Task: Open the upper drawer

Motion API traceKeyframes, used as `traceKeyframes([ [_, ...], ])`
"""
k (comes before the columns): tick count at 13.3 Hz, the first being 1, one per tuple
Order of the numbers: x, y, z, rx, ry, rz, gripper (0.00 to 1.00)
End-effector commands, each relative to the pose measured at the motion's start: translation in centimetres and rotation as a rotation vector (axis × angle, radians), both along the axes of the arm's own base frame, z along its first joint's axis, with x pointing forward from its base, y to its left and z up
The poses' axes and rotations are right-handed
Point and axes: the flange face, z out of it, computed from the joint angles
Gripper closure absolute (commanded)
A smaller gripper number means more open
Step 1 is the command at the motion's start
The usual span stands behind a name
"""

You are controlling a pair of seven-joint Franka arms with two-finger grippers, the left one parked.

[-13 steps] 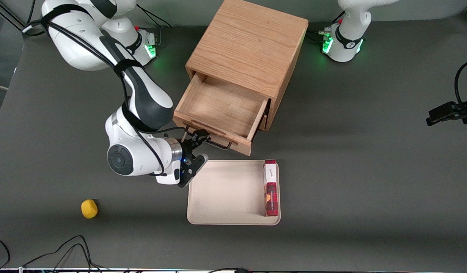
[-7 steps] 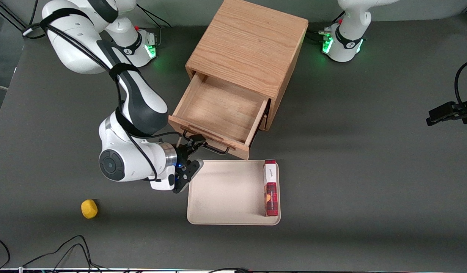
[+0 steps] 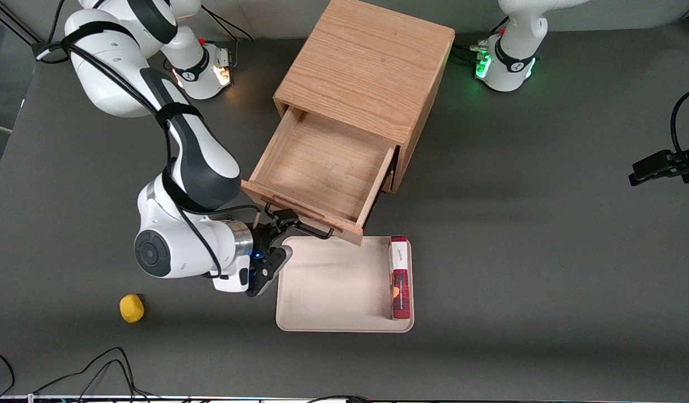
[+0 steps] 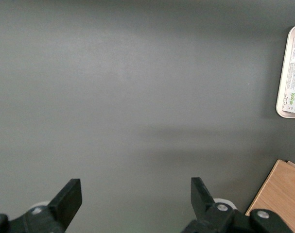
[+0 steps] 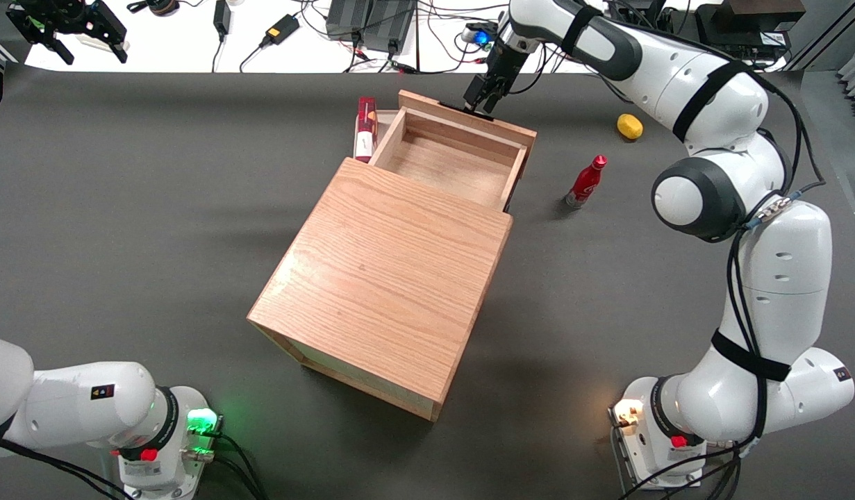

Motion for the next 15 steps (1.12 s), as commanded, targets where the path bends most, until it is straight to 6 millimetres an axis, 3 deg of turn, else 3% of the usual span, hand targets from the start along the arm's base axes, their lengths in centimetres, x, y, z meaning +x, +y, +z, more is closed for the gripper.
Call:
traceKeyframes([
  [1, 1.1, -0.9, 0.6, 0.007, -0.033, 0.017, 0.00],
  [6, 1.2, -1.0, 1.0, 0.007, -0.041, 0.011, 0.00],
  [8, 0.7, -0.9, 2.4, 0.005, -0.034, 0.028, 0.00],
  [12, -1.6, -2.7, 12.3, -0.011, -0.095, 0.050, 0.00],
  [14, -3.1, -5.1, 18.0, -0.045, -0.143, 0.011, 0.00],
  [15, -3.4, -7.3, 19.9, -0.084, -0.154, -0.035, 0.00],
])
